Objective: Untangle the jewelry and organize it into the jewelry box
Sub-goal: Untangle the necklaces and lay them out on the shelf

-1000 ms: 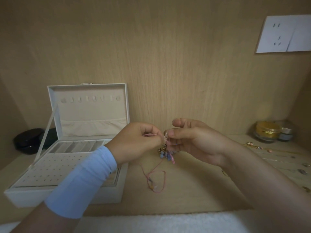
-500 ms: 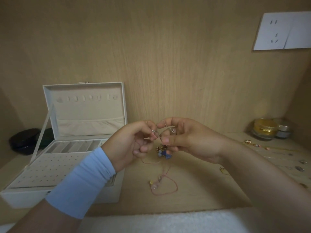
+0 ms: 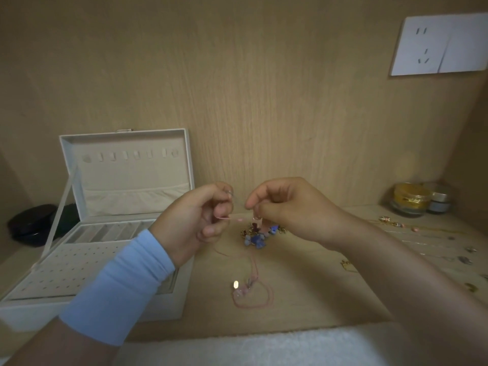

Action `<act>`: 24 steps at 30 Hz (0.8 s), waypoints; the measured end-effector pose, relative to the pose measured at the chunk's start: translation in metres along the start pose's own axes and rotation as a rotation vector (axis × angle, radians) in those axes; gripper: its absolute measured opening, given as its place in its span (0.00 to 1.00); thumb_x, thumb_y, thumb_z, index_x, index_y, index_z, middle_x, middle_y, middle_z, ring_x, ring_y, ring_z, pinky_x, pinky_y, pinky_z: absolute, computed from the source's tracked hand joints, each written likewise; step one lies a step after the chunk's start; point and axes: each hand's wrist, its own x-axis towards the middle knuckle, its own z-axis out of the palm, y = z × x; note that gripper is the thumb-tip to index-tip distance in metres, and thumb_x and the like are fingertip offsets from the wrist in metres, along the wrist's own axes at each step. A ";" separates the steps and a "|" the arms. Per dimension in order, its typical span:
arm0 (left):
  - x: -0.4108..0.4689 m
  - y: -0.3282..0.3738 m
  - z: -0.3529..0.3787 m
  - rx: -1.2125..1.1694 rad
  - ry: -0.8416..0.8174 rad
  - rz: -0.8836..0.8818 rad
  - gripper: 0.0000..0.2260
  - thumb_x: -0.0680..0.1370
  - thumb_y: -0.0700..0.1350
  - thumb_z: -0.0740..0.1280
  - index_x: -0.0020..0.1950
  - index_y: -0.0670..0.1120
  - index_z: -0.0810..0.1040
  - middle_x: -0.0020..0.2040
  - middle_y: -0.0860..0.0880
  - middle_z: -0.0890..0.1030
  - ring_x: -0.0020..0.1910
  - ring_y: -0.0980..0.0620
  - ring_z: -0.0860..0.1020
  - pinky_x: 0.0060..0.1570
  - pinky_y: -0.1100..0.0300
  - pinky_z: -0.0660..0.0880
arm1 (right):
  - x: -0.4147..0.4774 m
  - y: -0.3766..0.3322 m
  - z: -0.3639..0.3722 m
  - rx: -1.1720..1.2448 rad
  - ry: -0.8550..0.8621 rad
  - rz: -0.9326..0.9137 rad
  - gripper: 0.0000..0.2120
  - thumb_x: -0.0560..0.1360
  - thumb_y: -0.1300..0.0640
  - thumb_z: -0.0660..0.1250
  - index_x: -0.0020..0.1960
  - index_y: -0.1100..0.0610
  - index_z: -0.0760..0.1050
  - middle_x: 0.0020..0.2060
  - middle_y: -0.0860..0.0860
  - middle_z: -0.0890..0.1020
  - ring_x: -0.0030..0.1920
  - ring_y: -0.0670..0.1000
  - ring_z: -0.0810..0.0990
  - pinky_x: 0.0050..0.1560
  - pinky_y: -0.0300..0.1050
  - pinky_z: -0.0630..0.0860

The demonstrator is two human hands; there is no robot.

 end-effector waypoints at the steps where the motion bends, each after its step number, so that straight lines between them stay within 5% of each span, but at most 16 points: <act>1: 0.000 0.001 -0.002 0.040 0.004 -0.007 0.03 0.69 0.42 0.63 0.40 0.47 0.70 0.28 0.52 0.65 0.19 0.56 0.58 0.26 0.63 0.44 | 0.000 0.000 0.000 -0.033 -0.004 0.002 0.10 0.77 0.67 0.67 0.46 0.54 0.82 0.31 0.48 0.80 0.32 0.46 0.81 0.40 0.42 0.76; 6: -0.003 0.008 -0.004 0.365 0.100 0.018 0.08 0.77 0.41 0.63 0.38 0.47 0.72 0.27 0.52 0.62 0.21 0.57 0.57 0.22 0.68 0.50 | 0.001 0.002 0.002 0.001 -0.034 0.054 0.12 0.77 0.65 0.63 0.41 0.53 0.81 0.35 0.48 0.81 0.34 0.44 0.80 0.44 0.44 0.73; 13: -0.009 0.008 -0.002 0.610 0.064 0.027 0.06 0.80 0.40 0.65 0.43 0.44 0.77 0.25 0.53 0.65 0.22 0.56 0.60 0.21 0.70 0.62 | 0.005 0.012 -0.006 0.325 -0.056 0.150 0.05 0.66 0.53 0.60 0.35 0.52 0.73 0.49 0.49 0.85 0.51 0.49 0.80 0.65 0.54 0.70; 19: -0.008 0.007 -0.005 0.715 0.021 0.108 0.06 0.80 0.45 0.66 0.47 0.44 0.80 0.23 0.54 0.66 0.22 0.57 0.64 0.25 0.67 0.67 | 0.006 0.013 -0.013 0.665 -0.114 0.192 0.09 0.75 0.58 0.51 0.38 0.55 0.65 0.31 0.53 0.70 0.32 0.55 0.71 0.47 0.53 0.75; 24: -0.007 0.010 -0.008 0.799 0.090 0.235 0.08 0.80 0.42 0.65 0.45 0.46 0.84 0.34 0.57 0.83 0.26 0.59 0.69 0.28 0.65 0.71 | 0.006 0.014 -0.013 0.398 0.015 0.221 0.11 0.77 0.57 0.56 0.36 0.54 0.63 0.31 0.52 0.63 0.29 0.52 0.61 0.41 0.53 0.73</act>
